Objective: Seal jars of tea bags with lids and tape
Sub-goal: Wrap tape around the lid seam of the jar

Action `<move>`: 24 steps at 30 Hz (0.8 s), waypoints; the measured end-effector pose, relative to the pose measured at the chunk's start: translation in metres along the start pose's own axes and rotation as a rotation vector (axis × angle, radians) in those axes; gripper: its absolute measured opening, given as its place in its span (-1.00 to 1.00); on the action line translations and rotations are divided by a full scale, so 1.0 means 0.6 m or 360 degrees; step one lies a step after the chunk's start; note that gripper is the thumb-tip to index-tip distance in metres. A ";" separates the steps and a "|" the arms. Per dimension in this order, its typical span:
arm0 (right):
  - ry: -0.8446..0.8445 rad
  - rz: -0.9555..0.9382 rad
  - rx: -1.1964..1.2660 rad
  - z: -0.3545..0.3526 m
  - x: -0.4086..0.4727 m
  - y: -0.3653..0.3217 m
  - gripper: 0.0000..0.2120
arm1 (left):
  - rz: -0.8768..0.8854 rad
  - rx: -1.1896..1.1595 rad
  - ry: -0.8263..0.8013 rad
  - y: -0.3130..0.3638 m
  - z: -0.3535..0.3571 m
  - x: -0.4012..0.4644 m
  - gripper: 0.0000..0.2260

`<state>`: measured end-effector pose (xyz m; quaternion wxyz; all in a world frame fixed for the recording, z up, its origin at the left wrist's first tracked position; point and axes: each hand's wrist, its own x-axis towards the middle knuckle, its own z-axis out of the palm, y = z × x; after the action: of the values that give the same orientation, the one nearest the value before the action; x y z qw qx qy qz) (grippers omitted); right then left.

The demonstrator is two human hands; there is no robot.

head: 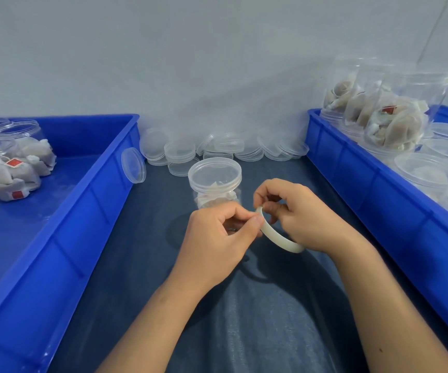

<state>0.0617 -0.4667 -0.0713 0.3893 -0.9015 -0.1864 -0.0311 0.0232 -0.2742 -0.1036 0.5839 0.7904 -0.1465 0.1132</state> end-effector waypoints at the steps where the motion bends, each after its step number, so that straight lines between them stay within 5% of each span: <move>1: -0.0001 -0.0001 -0.0006 0.000 0.000 0.000 -0.68 | -0.0004 -0.0003 0.0002 0.000 0.000 -0.001 -0.94; 24: -0.0033 0.0045 -0.0031 0.001 -0.002 0.002 -0.67 | 0.0017 0.0043 0.0074 -0.006 0.012 -0.004 -0.90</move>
<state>0.0613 -0.4675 -0.0727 0.3790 -0.9081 -0.1772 -0.0179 0.0223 -0.2802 -0.1098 0.5759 0.7946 -0.1357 0.1365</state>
